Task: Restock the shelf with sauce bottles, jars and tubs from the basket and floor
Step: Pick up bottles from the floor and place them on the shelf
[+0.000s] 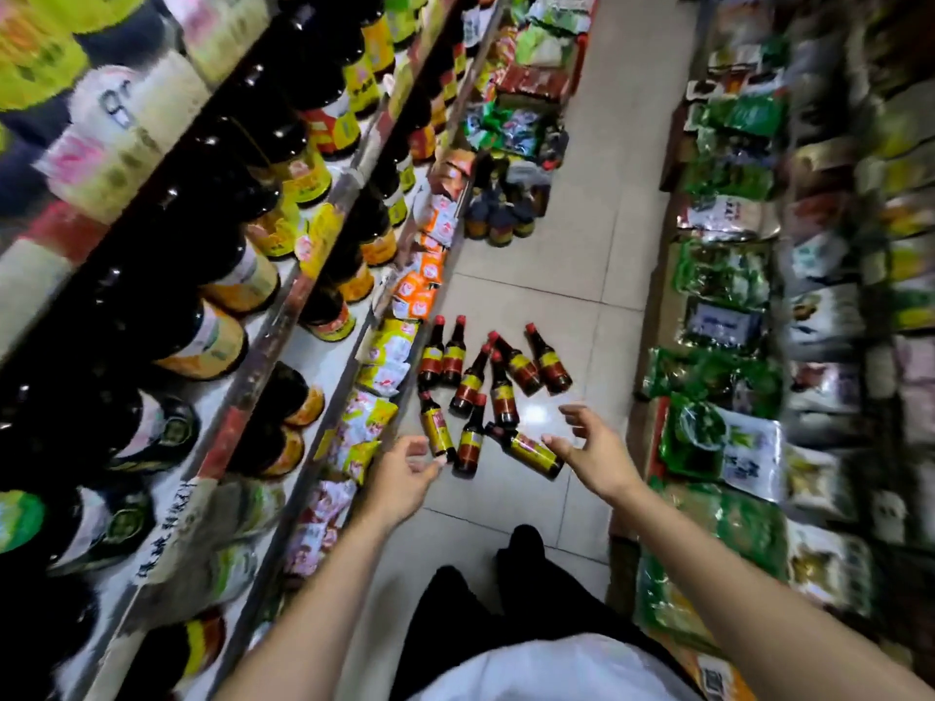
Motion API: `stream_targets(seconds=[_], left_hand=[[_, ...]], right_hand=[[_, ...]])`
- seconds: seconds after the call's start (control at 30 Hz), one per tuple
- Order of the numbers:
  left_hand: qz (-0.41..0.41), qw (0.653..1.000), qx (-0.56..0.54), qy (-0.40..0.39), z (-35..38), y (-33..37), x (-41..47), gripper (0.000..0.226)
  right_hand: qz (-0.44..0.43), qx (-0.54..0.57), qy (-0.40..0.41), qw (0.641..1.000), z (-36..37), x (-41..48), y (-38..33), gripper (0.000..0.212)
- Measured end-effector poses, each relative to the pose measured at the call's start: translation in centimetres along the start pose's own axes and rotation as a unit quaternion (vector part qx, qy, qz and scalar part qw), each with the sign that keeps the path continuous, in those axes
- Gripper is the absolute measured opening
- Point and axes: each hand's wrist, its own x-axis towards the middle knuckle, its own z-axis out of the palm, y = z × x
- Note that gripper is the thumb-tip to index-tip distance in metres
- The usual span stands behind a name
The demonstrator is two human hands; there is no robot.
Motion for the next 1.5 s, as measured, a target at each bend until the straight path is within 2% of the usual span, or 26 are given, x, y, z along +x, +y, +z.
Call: stream_targets(seconds=[0.1,0.13,0.2,0.43,0.53,0.73,0.87,1.0,1.1,1.27,1.37,1.5], left_hand=[[-0.01,0.998,0.057,-0.018,0.7,-1.0,2.8,0.026],[-0.021,0.996,0.073,-0.04,1.8,-1.7,5.6,0.024],[-0.046,0.996,0.064,-0.039,1.5,-1.5,5.9,0.028],[-0.147,0.982,0.083,-0.089,4.9,-6.0,16.8,0.032],[-0.162,0.977,0.097,-0.101,6.1,-7.4,20.5,0.033],[-0.151,0.97,0.161,-0.104,11.6,-12.7,30.2,0.04],[-0.158,0.972,0.148,-0.091,16.6,-18.2,37.0,0.042],[-0.129,0.973,0.166,-0.099,21.5,-23.3,42.1,0.042],[-0.116,0.973,0.176,-0.096,25.6,-27.7,45.5,0.044],[-0.089,0.975,0.186,-0.083,29.5,-34.9,49.3,0.063],[-0.095,0.978,0.174,-0.067,30.5,-36.8,51.2,0.067],[-0.092,0.978,0.178,-0.064,30.9,-38.1,52.2,0.085]], right_hand=[[0.043,-0.029,-0.007,0.999,-0.5,1.2,1.8,0.053],[0.084,-0.031,-0.005,0.996,-0.3,3.0,3.4,0.053],[0.095,-0.025,-0.021,0.995,-0.4,3.0,3.8,0.053],[0.221,-0.036,-0.047,0.974,2.3,10.3,9.9,0.058],[0.232,-0.064,-0.055,0.969,3.8,13.5,11.9,0.057],[0.239,-0.09,-0.095,0.962,10.3,23.4,18.7,0.058],[0.236,-0.101,-0.096,0.962,15.6,30.0,23.8,0.055],[0.223,-0.118,-0.111,0.961,20.0,35.1,28.9,0.053],[0.203,-0.17,-0.13,0.955,23.5,38.3,34.1,0.058],[0.194,-0.229,-0.165,0.939,28.6,41.4,40.8,0.071],[0.17,-0.25,-0.168,0.938,30.2,42.7,43.5,0.076],[0.127,-0.305,-0.173,0.928,31.1,43.7,45.1,0.087]])
